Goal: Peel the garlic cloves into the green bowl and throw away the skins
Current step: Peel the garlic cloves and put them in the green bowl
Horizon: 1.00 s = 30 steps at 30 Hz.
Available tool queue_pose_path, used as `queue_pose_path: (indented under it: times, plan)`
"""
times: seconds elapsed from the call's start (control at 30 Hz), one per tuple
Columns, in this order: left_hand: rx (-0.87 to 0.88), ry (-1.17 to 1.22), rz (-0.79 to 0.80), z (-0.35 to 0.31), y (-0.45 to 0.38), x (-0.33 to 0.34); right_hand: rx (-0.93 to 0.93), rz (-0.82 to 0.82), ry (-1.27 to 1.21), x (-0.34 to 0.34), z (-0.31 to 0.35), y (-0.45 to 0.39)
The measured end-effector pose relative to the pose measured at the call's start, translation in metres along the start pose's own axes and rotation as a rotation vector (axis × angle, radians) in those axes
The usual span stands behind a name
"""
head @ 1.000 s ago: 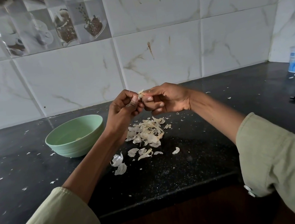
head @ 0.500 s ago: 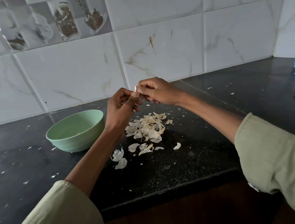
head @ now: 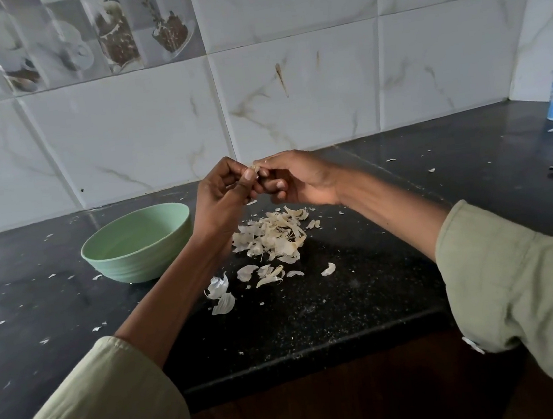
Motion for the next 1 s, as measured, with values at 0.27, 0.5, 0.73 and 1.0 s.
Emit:
queue_pose_path:
  times: [0.27,0.5,0.73,1.0]
  plan:
    - [-0.115,0.02,-0.08,0.008,0.001,-0.006,-0.102,-0.002,0.341,-0.004,0.014,-0.001]
    - [0.104,-0.492,-0.154,-0.009,0.006,-0.004,-0.076,-0.16,0.504,-0.02,0.017,0.0]
    - [0.053,-0.383,-0.125,-0.003,0.004,-0.005,-0.219,-0.111,0.462,-0.019,0.023,-0.003]
    - [-0.067,-0.195,-0.026,0.007,0.001,-0.003,-0.325,-0.122,0.604,-0.014,0.031,0.0]
Point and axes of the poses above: each hand's wrist, its own y-axis away from the middle knuckle, its own x-axis out of the palm, z = x × y, the point moved 7 cm from there along -y, towards the middle knuckle, and after that the axes turned 2 degrees about y, right-handed, at the moved point
